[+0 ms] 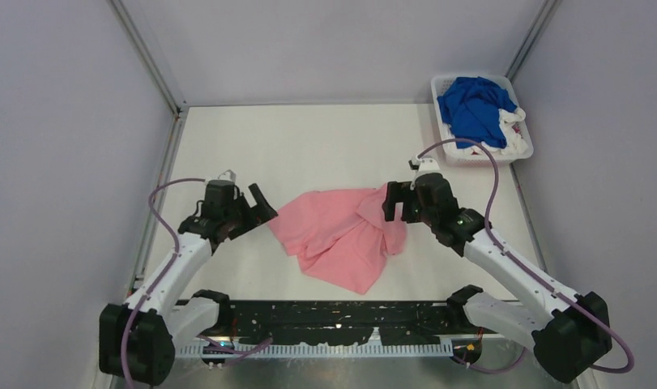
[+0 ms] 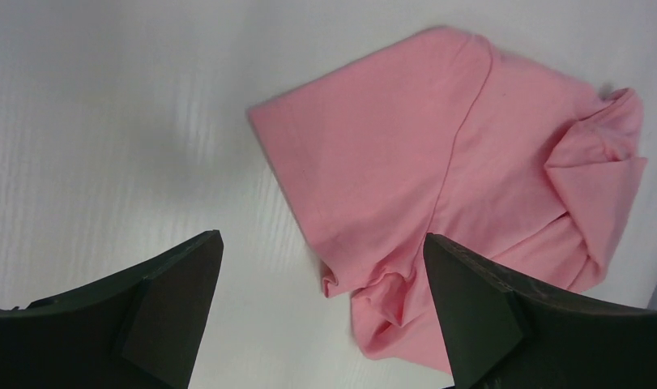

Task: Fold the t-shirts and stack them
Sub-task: Flatten out the tshirt

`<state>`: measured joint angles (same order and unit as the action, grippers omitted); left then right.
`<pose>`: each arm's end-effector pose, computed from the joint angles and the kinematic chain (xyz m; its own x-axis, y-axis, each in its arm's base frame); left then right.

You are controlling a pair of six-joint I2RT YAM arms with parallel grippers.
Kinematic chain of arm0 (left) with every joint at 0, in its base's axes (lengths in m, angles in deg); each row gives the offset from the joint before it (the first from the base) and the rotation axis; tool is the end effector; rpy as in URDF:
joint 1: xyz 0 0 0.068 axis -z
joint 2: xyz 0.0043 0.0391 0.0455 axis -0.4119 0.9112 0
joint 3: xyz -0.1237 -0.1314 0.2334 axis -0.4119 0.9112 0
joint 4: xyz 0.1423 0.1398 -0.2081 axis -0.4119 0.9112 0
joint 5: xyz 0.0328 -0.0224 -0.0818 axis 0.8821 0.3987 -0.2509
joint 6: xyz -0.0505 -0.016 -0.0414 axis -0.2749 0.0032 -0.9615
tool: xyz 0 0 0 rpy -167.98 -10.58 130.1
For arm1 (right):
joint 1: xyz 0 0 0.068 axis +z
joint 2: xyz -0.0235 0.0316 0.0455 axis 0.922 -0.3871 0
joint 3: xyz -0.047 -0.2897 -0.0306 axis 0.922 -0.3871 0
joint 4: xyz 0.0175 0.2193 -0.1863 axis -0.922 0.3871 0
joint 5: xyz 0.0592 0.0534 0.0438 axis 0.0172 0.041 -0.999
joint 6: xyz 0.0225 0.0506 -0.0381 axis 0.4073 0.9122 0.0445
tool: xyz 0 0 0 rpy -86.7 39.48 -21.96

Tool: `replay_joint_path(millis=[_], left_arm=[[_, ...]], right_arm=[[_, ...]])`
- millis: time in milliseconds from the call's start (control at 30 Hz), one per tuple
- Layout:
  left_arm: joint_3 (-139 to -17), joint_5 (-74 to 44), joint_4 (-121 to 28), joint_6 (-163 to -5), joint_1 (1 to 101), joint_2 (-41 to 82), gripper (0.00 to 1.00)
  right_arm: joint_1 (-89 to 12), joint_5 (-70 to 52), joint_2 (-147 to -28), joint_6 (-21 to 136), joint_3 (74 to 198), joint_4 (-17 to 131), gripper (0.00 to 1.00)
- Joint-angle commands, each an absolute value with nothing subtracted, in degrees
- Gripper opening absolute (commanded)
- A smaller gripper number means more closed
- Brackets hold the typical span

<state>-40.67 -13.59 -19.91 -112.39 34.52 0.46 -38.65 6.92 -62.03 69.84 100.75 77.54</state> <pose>0.2186 -0.0460 0.2211 -0.6945 -0.5252 -0.4918 -0.2448 0.8152 -0.5250 0.2156 0.1087 0.2613 -0.6134 0.0386 -0.7888 -0.1797 0.9658 0.1870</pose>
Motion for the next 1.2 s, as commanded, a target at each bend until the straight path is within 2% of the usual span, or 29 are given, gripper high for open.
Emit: replay_joint_path(millis=[0,300,567,667,767,800,833,867,900,967,1033,1167], left_arm=[[-45.9,-10.9,-20.9,-112.5,40.2,10.1,0.99],[-53.9,-10.8,-18.7,-112.8,46.5,30.0,0.99],[-61.5,-8.2,-14.3,-112.8,51.7,41.2,0.88],[-63.5,-8.4,-14.0,-112.9,52.7,43.8,0.72],[-64.9,-8.4,-14.0,-112.8,53.1,45.4,0.45],[-65.3,-8.6,-14.1,-112.4,53.1,45.7,0.32],[-65.6,-8.8,-13.8,-112.0,53.1,45.9,0.11],[-66.0,-8.6,-13.4,-111.7,53.1,46.0,0.00],[-65.9,-8.2,-13.4,-111.4,53.1,45.8,0.00],[-64.5,-7.2,-13.9,-111.1,53.1,44.2,0.00],[-62.3,-4.6,-15.4,-111.2,53.1,41.7,0.00],[-58.8,-2.6,-17.5,-111.3,53.1,37.2,0.00]], right_arm=[[-36.3,7.1,-66.0,67.7,103.4,72.2,0.97],[-28.5,15.1,-85.6,60.0,116.2,75.4,1.00],[-28.2,14.6,-91.0,60.5,117.3,73.4,1.00],[-28.2,14.5,-91.1,60.0,117.0,72.8,1.00],[-28.1,12.8,-91.6,58.2,116.8,72.4,0.97],[-28.1,12.2,-91.8,57.3,116.9,72.2,0.94],[-28.0,11.2,-92.4,56.2,117.1,72.3,0.93],[-27.7,10.8,-92.7,55.7,117.6,72.8,0.91],[-27.6,9.7,-93.7,54.3,117.9,73.3,0.90],[-26.8,8.2,-95.6,52.2,119.8,75.9,0.80],[-26.0,8.7,-97.6,51.1,121.7,78.7,0.77],[-24.6,11.3,-100.4,49.7,123.5,80.3,0.75]])
